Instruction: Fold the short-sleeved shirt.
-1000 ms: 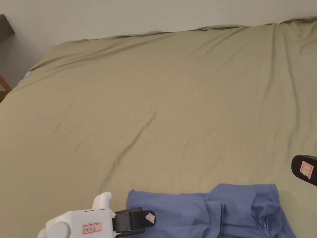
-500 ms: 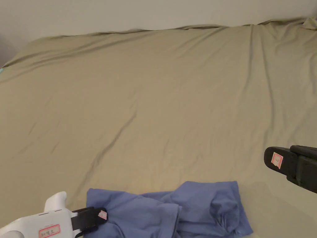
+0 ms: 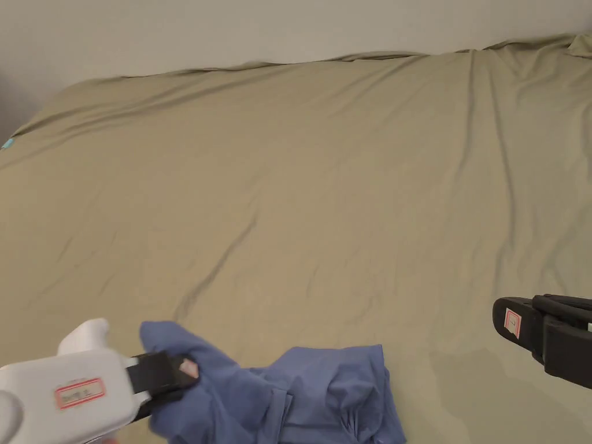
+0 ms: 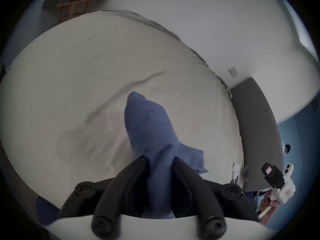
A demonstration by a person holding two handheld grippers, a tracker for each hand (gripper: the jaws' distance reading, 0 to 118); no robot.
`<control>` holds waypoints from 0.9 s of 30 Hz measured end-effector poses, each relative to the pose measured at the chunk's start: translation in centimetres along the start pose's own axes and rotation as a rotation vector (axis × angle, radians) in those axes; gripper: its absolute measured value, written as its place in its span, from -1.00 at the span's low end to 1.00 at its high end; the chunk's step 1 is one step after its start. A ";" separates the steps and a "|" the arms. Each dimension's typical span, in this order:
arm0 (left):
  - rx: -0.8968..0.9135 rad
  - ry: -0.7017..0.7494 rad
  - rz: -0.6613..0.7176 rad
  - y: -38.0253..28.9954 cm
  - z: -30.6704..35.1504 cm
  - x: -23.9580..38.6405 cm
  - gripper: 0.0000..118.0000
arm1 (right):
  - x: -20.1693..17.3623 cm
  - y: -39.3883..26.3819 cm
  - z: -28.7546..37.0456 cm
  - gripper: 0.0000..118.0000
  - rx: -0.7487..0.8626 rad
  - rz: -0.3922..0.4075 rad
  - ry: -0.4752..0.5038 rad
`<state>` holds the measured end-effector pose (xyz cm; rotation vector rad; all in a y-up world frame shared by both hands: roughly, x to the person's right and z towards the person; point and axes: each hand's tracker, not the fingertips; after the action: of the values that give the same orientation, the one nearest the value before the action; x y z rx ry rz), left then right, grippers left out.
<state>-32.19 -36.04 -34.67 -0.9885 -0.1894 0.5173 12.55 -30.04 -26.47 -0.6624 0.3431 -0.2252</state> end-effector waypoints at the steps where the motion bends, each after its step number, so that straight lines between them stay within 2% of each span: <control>1: 0.005 0.008 -0.027 -0.3 -0.8 2.1 -0.77 | 0.1 0.0 0.1 -0.97 0.002 0.000 -0.004; 6: -0.074 0.079 -0.231 -3.6 -9.2 10.0 -0.77 | 0.9 -0.1 0.5 -0.97 0.004 -0.028 -0.010; 11: -0.202 0.107 -0.311 -8.5 -16.8 12.2 -0.77 | 1.5 -0.5 0.9 -0.97 -0.007 -0.026 -0.026; 14: -0.110 0.121 -0.289 -9.7 -18.2 11.3 -0.73 | 1.7 -0.6 1.0 -0.97 -0.009 -0.034 -0.030; 16: -0.088 0.096 -0.289 -9.6 -17.6 11.2 -0.50 | 1.9 -0.6 1.0 -0.97 -0.009 -0.043 -0.026; 18: -0.146 -0.060 -0.266 -8.9 -16.6 11.0 0.39 | 1.9 -0.7 1.0 -0.97 -0.001 -0.043 -0.020; 19: -0.175 -0.137 -0.247 -8.5 -15.8 10.7 0.72 | 1.9 -0.7 1.0 -0.97 0.000 -0.039 -0.019; 20: -0.222 -0.191 -0.208 -7.6 -14.3 10.7 0.80 | 1.9 -0.7 1.1 -0.97 0.004 -0.034 -0.018; 23: -0.052 -0.257 -0.146 -5.9 -8.7 8.8 0.79 | 2.1 -0.8 1.3 -0.97 0.024 -0.042 -0.002; 25: 0.068 -0.176 -0.189 -5.0 -6.0 8.2 0.76 | 2.2 -0.9 1.4 -0.97 0.029 -0.049 0.009; 26: 0.122 -0.068 -0.245 -4.8 -5.2 7.8 0.48 | 2.3 -0.9 1.4 -0.97 0.031 -0.052 0.010; 27: 0.138 0.039 -0.321 -4.9 -5.4 8.0 -0.13 | 2.3 -1.0 1.4 -0.97 0.031 -0.053 0.011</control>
<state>-21.62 -38.24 -34.18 -0.8130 -0.2685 0.2145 15.09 -30.76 -25.40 -0.6406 0.3321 -0.2841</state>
